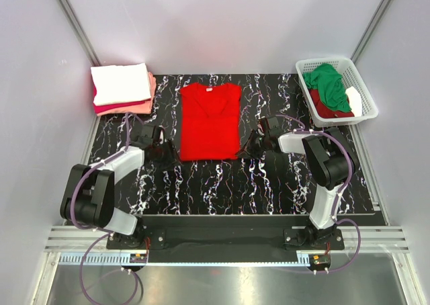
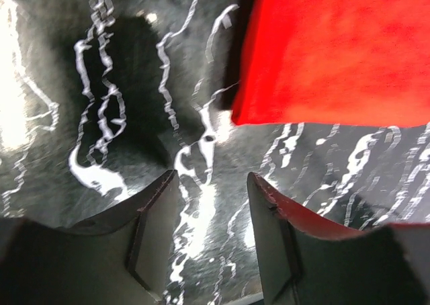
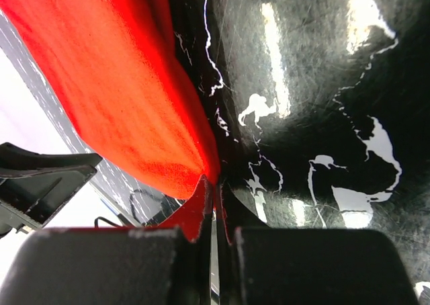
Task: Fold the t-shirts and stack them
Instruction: Fold the tshirt
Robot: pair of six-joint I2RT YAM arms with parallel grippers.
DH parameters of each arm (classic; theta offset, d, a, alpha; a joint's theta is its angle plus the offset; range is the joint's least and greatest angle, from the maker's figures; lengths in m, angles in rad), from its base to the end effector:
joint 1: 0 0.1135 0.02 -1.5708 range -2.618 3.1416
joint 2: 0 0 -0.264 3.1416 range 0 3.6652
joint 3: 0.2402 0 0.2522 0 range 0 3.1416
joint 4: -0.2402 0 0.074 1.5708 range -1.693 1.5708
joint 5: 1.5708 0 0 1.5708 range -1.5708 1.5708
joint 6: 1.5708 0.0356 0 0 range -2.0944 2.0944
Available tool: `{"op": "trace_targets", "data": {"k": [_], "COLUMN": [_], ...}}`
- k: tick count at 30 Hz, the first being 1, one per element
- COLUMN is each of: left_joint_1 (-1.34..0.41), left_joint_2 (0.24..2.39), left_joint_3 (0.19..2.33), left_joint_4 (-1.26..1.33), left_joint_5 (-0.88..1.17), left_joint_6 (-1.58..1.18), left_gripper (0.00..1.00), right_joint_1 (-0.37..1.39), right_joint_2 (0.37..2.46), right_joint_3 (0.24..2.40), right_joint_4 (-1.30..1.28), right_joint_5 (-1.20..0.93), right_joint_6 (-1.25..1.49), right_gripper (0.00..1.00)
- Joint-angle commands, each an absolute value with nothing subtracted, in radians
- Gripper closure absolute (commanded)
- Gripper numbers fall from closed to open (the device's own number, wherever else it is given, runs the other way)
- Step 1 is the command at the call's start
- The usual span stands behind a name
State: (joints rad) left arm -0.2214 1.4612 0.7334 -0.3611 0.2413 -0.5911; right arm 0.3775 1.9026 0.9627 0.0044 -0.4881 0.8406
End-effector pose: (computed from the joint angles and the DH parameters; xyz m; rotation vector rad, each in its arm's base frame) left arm 0.2559 -0.0663 0.1616 -0.4229 2.7054 -0.5706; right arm 0.3299 0.1488 0.1158 0.4042 2.6766 1.0585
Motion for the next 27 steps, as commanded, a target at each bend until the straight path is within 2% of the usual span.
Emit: {"op": "trace_targets", "data": {"k": [1,8,21,22,24,25,27], "left_joint_1": [-0.219,-0.219,-0.219,-0.219,-0.221,-0.222,-0.233], "left_joint_2": [1.414,1.483,1.549,1.554,1.562,1.563,1.562], "left_joint_3": [0.692,0.680,0.660,0.657,0.652,0.653,0.661], "left_joint_4": [-0.206,-0.104,-0.051,-0.037,-0.015,-0.003,-0.029], "left_joint_5": [0.296,0.314,0.310,0.313,0.334,0.339,0.324], "left_joint_6": [-0.636,-0.652,-0.650,-0.650,-0.658,-0.660,-0.660], "left_gripper": [0.49,0.51,0.66,0.76,0.87,0.97,1.00], "right_joint_1": [0.380,0.380,0.380,0.380,0.379,0.379,0.379], "right_joint_2": [1.875,1.830,1.822,1.822,1.819,1.819,1.803], "right_joint_3": [0.939,0.894,0.891,0.894,0.900,0.902,0.904], "right_joint_4": [-0.009,0.021,0.020,0.018,0.008,0.006,-0.026], "right_joint_5": [-0.488,-0.497,-0.506,-0.506,-0.505,-0.502,-0.499], "right_joint_6": [0.836,0.833,0.834,0.834,0.830,0.828,0.822], "right_gripper": [1.00,1.00,1.00,1.00,1.00,1.00,1.00]}}
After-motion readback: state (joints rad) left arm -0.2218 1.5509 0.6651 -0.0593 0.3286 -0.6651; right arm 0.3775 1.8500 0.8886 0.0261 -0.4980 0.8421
